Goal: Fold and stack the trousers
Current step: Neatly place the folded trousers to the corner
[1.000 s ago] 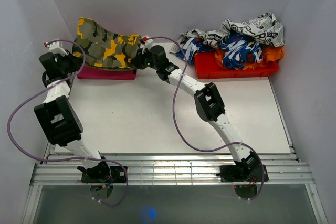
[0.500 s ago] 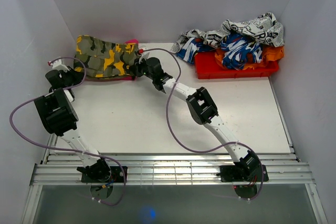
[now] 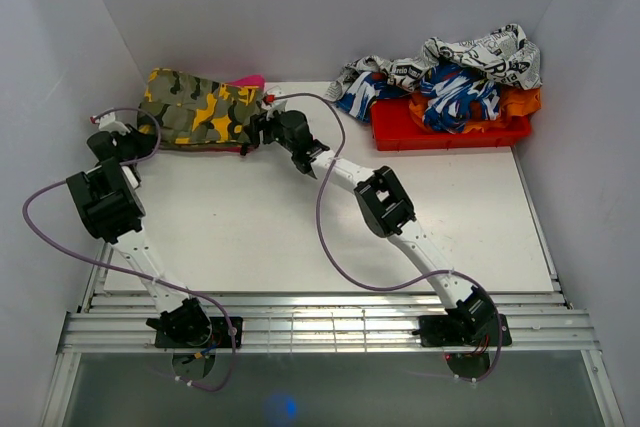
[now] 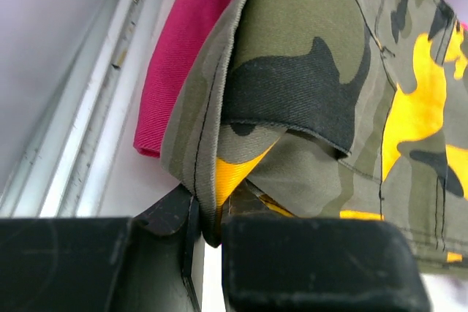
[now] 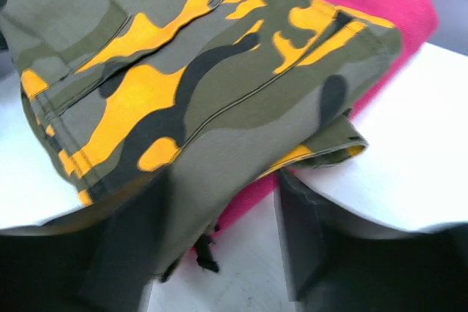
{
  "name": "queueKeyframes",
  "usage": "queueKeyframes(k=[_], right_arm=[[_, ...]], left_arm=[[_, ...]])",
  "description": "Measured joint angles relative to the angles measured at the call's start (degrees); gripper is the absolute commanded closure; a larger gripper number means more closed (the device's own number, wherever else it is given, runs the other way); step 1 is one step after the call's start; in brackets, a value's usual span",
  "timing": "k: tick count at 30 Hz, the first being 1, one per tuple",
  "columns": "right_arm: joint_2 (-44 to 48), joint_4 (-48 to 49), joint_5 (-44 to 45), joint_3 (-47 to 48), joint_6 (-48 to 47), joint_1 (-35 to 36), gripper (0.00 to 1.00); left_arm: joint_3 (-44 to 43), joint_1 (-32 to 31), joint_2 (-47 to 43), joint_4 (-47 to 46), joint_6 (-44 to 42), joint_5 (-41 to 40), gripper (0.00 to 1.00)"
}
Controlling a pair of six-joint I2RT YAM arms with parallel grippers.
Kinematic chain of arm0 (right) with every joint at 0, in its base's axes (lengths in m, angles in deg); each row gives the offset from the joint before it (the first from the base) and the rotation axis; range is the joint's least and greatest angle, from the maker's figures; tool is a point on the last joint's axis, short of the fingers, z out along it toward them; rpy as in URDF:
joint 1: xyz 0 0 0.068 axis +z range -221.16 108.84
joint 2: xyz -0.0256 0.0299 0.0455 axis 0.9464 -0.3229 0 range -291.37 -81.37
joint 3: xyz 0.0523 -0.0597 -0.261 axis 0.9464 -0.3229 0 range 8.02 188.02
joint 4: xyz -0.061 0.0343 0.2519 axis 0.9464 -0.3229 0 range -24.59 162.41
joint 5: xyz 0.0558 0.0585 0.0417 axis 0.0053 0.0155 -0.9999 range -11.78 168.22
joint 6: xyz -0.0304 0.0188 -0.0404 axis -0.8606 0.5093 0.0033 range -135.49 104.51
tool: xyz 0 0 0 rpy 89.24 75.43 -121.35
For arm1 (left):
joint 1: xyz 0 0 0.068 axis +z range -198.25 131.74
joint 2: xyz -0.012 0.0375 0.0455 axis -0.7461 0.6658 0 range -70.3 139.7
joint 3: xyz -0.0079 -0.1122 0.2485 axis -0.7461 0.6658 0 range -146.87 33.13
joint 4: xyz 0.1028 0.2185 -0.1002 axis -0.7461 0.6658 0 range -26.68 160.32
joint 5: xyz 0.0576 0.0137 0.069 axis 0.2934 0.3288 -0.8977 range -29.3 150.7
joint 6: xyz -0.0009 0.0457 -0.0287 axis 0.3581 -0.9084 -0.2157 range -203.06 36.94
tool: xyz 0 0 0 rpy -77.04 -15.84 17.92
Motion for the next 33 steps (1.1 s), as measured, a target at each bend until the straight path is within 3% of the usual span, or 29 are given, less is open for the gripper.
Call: queueKeyframes(k=[1, 2, 3, 5, 6, 8, 13, 18, 27, 31, 33], right_arm=[[0.02, 0.26, 0.59, -0.15, -0.52, -0.2, 0.18], [0.11, 0.48, 1.14, -0.35, -1.07, -0.46, 0.15], [0.22, 0.5, 1.46, -0.68, -1.53, -0.79, 0.08], [0.83, 0.24, 1.7, -1.6, -2.67, -1.51, 0.02], [1.29, -0.2, 1.81, -2.12, -3.02, -1.92, 0.02], [3.63, -1.18, 1.79, -4.66, -4.02, -2.89, 0.06], [14.78, -6.97, 0.76, -13.94, -5.62, -6.54, 0.1], [27.1, -14.75, -2.84, -16.48, -6.93, -10.8, 0.1], [49.99, -36.41, -15.02, -19.34, -10.1, -21.73, 0.1], [60.24, -47.3, -18.99, -27.8, -14.71, -28.52, 0.1], [66.07, -50.38, -19.98, -36.44, -17.18, -31.23, 0.1]], left_arm=[[-0.61, 0.07, 0.28, 0.09, 0.22, -0.17, 0.81], [-0.98, 0.15, 0.44, 0.28, 0.39, -0.39, 0.55], [-1.03, 0.28, 0.44, 0.52, 0.33, -0.59, 0.44], [-1.03, 0.57, 0.44, 0.9, 0.42, -1.01, 0.3], [-1.03, 0.85, 0.33, 1.31, 0.61, -1.33, 0.13], [-1.01, 1.31, -0.09, 3.13, 0.94, -1.7, 0.02], [-0.44, 1.75, -5.4, 11.45, 2.51, -1.9, 0.02], [-0.68, 1.75, -16.96, 25.86, 2.23, -1.84, 0.02], [-18.6, 1.79, -28.13, 59.6, -10.16, 5.77, 0.02], [-26.86, -0.46, -28.59, 71.54, -16.85, 10.16, 0.02], [-28.13, -4.85, -28.63, 75.52, -19.41, 9.84, 0.02]])
